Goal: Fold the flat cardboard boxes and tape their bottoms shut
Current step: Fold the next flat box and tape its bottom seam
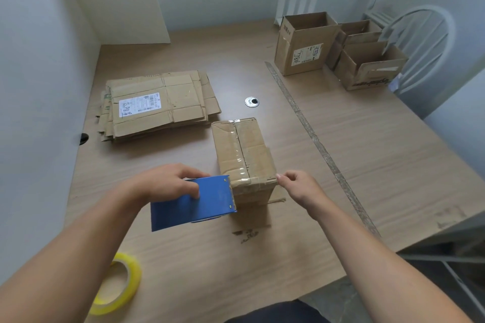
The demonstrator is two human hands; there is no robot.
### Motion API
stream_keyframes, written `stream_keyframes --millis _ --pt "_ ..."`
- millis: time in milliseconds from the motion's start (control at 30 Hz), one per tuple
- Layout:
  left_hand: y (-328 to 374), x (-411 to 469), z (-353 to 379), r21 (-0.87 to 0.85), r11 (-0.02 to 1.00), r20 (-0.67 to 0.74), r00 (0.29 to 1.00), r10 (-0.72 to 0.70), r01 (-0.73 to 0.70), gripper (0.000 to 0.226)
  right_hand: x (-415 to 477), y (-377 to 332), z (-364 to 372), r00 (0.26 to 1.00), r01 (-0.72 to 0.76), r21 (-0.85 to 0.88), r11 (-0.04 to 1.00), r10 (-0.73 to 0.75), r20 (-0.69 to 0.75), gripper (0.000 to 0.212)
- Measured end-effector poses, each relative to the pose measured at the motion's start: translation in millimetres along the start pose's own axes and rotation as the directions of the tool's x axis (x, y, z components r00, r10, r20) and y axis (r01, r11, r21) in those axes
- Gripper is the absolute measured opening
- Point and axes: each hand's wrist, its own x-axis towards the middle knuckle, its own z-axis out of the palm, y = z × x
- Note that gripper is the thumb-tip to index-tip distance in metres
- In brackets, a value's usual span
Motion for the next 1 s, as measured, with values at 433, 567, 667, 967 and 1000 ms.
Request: stream_keyframes --millis 433,567,667,967,1000 --pt "2 7 -2 0.017 0.999 0.014 0.999 -0.029 0.029 0.056 -20 12 4 0.982 0.187 0.083 0.979 -0.188 0.003 0.027" --pt "-2 8 -5 0.013 0.999 0.029 0.999 -0.031 0.03 0.056 -14 7 3 0.957 0.288 -0.081 0.954 -0.287 0.024 0.023" --pt "-1 9 -6 0.017 0.999 0.046 0.998 -0.031 0.03 0.055 -9 5 4 0.948 0.317 -0.09 0.944 -0.319 -0.011 0.024" --pt "-5 9 -6 0.007 1.0 0.024 1.0 -0.008 0.008 0.06 15 -14 -10 0.787 0.603 -0.5 0.621 -0.567 0.245 0.064" --pt "-6 9 -6 0.006 1.0 0.021 1.0 -0.009 0.009 0.06 19 -17 -13 0.755 0.648 -0.474 0.596 -0.583 0.3 0.059"
